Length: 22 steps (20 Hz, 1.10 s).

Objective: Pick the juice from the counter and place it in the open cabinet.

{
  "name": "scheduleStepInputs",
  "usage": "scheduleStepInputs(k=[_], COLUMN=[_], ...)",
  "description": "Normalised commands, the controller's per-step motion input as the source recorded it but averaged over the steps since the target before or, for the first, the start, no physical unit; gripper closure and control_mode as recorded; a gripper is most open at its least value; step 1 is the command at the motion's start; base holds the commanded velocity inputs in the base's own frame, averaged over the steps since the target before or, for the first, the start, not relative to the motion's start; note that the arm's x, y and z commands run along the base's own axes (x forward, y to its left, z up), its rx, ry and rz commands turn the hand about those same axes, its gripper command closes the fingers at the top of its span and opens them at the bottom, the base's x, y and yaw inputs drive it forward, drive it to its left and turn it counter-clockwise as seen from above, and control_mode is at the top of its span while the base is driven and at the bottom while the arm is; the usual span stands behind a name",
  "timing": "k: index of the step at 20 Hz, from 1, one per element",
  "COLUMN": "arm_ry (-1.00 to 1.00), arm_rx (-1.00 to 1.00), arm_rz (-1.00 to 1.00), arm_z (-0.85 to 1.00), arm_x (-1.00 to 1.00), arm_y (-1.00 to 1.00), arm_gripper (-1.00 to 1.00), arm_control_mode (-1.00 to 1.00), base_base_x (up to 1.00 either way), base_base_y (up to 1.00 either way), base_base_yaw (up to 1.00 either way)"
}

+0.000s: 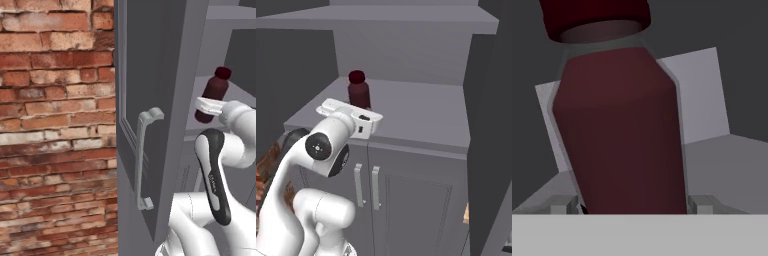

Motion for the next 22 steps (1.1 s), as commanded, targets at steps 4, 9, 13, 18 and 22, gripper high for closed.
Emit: scheduleStepInputs(k=[4,9,13,18,22], arm_ry=[0.00,0.00,0.00,0.00,0.00], arm_rx=[0.00,0.00,0.00,0.00,0.00], arm_rz=[-0.02,-0.02,-0.01,0.00,0.00], arm_z=[-0.21,-0.15,-0.10,-0.17,-0.18], arm_x=[0.32,0.31,0.35,0.26,0.13], arm_y=[0.00,0.00,0.00,0.00,0.00], arm_gripper=[1.00,1.00,1.00,1.00,1.00], arm_control_mode=[-1.00,-1.00,-1.00,-1.00,-1.00], base_base_x=[0.00,0.00,0.00,0.00,0.00], base_base_y=[0.00,0.00,0.00,0.00,0.00], base_base_yaw=[0.00,0.00,0.00,0.00,0.00])
